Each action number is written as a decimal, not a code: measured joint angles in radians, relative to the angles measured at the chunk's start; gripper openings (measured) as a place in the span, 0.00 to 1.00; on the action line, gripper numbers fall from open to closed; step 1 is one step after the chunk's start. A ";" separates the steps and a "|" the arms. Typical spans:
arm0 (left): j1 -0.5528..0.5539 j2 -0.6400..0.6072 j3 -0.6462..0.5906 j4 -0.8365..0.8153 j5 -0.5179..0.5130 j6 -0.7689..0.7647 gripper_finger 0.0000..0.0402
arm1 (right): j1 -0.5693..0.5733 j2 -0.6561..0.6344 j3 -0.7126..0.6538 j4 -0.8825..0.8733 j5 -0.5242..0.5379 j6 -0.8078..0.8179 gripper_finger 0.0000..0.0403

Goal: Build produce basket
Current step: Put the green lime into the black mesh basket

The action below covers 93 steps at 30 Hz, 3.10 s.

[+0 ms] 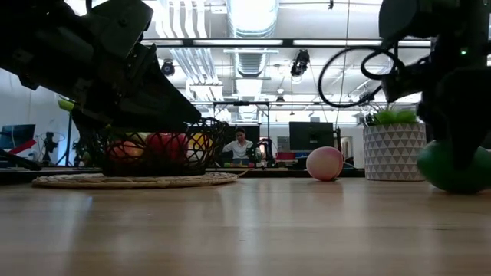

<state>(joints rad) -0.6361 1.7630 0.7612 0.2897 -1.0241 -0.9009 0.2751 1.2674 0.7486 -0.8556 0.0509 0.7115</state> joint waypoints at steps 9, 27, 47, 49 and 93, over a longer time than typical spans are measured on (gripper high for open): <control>0.000 0.000 0.000 0.000 0.000 0.000 0.43 | -0.060 0.000 0.054 0.567 0.008 -0.330 0.77; -0.190 -0.213 0.000 0.015 0.126 0.127 0.43 | -0.511 0.643 0.893 0.868 -0.004 -0.941 0.77; -0.288 -0.213 -0.011 0.013 -0.059 0.123 0.43 | -0.605 1.196 1.593 0.622 0.047 -0.997 0.92; -0.288 -0.213 -0.013 0.018 -0.059 0.122 0.43 | -0.605 1.195 1.593 0.608 0.053 -0.998 0.93; -0.286 -0.212 -0.034 0.016 -0.135 0.125 0.43 | -0.688 1.130 1.604 0.451 -0.204 -1.168 0.94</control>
<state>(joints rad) -0.9222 1.5505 0.7276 0.3057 -1.1587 -0.7763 -0.4130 2.3973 2.3531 -0.4046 -0.1536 -0.4570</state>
